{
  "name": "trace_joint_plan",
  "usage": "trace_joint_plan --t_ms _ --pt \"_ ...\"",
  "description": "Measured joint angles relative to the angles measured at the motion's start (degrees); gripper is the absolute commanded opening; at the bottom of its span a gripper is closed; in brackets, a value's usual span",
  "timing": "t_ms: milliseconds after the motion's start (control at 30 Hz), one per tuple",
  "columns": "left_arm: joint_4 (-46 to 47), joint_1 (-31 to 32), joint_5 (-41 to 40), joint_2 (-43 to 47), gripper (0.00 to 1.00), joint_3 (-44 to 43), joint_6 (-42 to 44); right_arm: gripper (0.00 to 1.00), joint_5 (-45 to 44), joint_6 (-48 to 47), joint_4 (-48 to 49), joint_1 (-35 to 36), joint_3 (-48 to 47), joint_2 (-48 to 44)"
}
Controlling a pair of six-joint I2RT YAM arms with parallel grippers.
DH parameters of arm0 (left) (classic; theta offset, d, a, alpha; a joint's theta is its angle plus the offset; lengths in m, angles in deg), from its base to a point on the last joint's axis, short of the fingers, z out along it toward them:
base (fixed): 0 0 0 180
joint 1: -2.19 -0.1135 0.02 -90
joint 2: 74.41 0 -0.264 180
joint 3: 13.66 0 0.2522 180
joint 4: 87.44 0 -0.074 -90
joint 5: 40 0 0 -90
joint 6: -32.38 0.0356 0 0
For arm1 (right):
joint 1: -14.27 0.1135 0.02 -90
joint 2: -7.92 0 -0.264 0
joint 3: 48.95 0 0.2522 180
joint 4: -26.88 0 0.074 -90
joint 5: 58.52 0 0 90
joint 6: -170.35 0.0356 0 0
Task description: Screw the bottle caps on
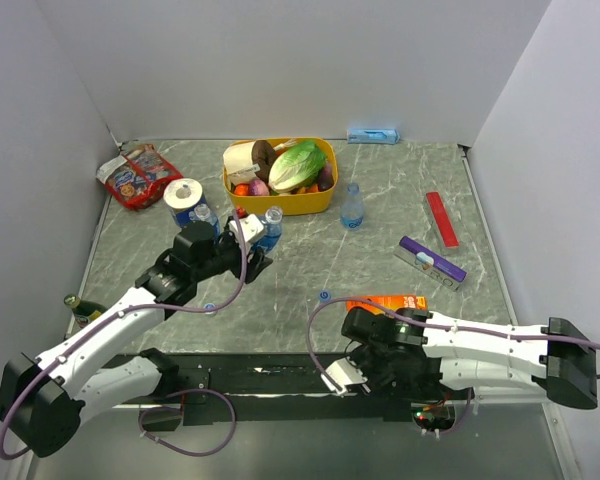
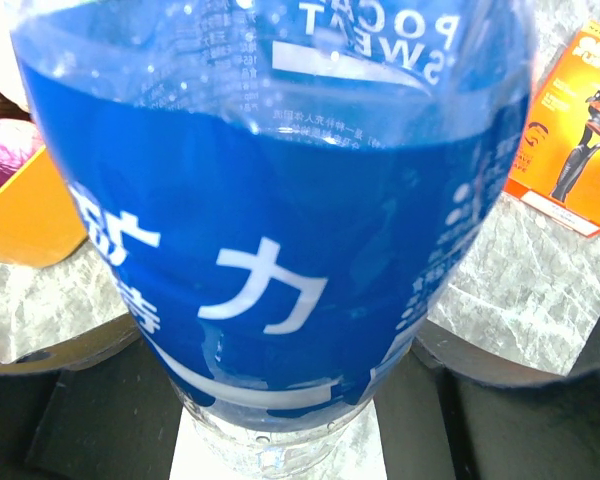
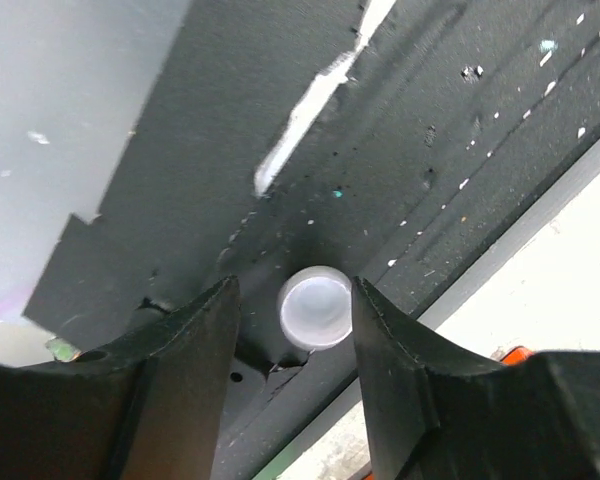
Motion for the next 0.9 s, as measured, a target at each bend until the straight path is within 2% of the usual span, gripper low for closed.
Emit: trace_joint_plan --t_ms 200,300,600,767,900 --pt "0.07 -0.22 0.02 1.40 0.01 0.02 -0.55 0.44 -2.64 0.70 2.10 0.24 0.39 1.57" --pt "0.31 -0.24 0.00 2.05 0.01 0.42 -0.96 0.48 -3.61 1.05 2.58 0.24 0.39 2.08" --pt "1.33 -0.46 0.00 2.32 0.01 0.66 -1.09 0.47 -6.03 1.27 2.64 0.24 0.39 3.02" --pt "2.23 -0.52 0.00 2.34 0.01 1.27 -1.07 0.32 -7.69 1.33 2.78 0.24 0.39 3.21" --pt "2.21 -0.57 -0.02 2.36 0.01 1.33 -1.07 0.28 -8.70 1.40 2.60 0.24 -0.02 3.15"
